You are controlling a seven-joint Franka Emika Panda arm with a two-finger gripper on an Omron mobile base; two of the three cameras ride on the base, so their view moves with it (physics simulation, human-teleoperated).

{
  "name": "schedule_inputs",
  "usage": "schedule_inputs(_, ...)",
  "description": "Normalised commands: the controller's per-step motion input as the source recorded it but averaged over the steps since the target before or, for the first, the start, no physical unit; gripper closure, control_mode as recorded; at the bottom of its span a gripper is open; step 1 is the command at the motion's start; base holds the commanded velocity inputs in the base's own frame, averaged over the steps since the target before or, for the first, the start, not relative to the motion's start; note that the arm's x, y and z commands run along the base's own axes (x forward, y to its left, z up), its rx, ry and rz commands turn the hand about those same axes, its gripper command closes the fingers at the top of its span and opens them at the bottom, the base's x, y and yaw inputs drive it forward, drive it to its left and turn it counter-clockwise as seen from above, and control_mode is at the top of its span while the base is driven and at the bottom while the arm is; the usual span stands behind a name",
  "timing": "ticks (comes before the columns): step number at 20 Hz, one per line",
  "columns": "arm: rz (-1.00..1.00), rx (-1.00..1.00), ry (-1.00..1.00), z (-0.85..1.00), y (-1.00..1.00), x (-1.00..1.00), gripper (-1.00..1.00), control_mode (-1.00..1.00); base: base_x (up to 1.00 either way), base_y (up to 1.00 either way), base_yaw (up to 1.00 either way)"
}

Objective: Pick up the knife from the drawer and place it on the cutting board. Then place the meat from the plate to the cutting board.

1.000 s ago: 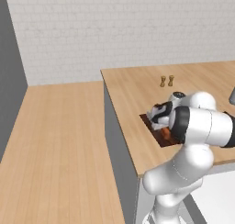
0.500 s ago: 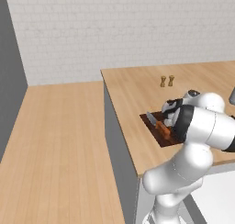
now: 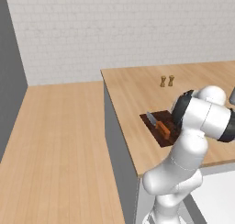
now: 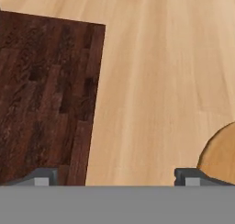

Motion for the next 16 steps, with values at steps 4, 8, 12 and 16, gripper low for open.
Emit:
schedule_inputs(4, 0.00, -0.10, 0.00, 0.00, -0.69, 0.53, -1.00, -1.00, 0.00, 0.00, 0.00)
schedule_inputs(8, 0.00, -0.10, 0.00, 0.00, -0.57, 0.48, -1.00, -1.00, 0.00, 0.00, 0.00)
schedule_inputs(12, 0.00, -0.01, 0.00, -0.13, -0.67, 0.12, -1.00, -1.00, 0.00, 0.00, 0.00)
schedule_inputs(16, 0.00, 0.00, 0.00, -0.24, -0.89, 0.00, -1.00, -1.00, 0.00, 0.00, 0.00)
